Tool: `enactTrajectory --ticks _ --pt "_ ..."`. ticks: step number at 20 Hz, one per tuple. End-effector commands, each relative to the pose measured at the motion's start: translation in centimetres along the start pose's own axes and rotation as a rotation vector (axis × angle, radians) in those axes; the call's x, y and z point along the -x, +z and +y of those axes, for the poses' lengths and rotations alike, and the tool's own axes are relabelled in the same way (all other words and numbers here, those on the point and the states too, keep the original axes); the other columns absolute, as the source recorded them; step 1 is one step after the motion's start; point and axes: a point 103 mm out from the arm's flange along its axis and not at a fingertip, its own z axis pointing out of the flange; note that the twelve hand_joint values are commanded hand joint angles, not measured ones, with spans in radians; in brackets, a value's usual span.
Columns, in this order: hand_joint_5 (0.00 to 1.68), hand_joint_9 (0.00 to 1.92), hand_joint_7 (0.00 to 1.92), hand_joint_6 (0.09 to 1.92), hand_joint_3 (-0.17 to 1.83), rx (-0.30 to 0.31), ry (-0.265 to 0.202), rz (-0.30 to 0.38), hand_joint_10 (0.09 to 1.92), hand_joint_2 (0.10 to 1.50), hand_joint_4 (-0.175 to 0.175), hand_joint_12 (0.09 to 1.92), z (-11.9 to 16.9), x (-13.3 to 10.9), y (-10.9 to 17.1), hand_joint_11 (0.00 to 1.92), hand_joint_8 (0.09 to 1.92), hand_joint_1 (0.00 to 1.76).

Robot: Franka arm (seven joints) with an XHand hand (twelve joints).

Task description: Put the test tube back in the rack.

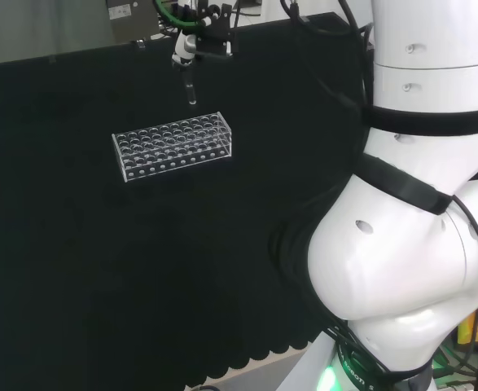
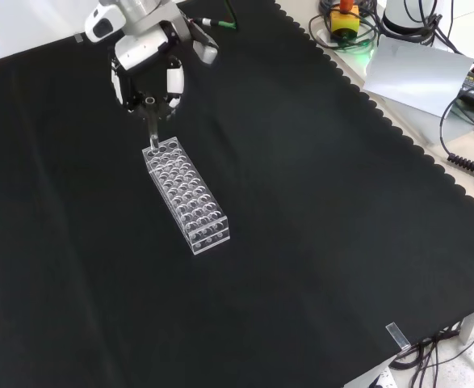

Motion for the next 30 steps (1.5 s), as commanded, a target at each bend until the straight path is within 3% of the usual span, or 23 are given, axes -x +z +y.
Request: enactTrajectory --ticks 1,14,22,30 --pt "1.25 1.29 1.33 0.71 0.78 -0.019 0.008 0.023 0.59 0.57 -0.175 1.16 0.8 0.3 1.2 0.94 0.84 1.43" --pt "1.25 1.29 1.33 0.71 0.78 -0.062 0.01 0.057 0.59 0.57 -0.175 1.16 1.9 -0.3 3.3 0.94 0.84 1.43" --pt "1.25 1.29 1.33 0.71 0.78 -0.08 0.014 0.043 0.59 0.57 -0.175 1.16 2.3 -0.8 4.1 0.94 0.84 1.43" --pt "1.25 1.29 1.33 0.71 0.78 -0.095 0.026 0.052 0.59 0.57 -0.175 1.16 2.4 0.4 5.0 0.94 0.84 1.43"
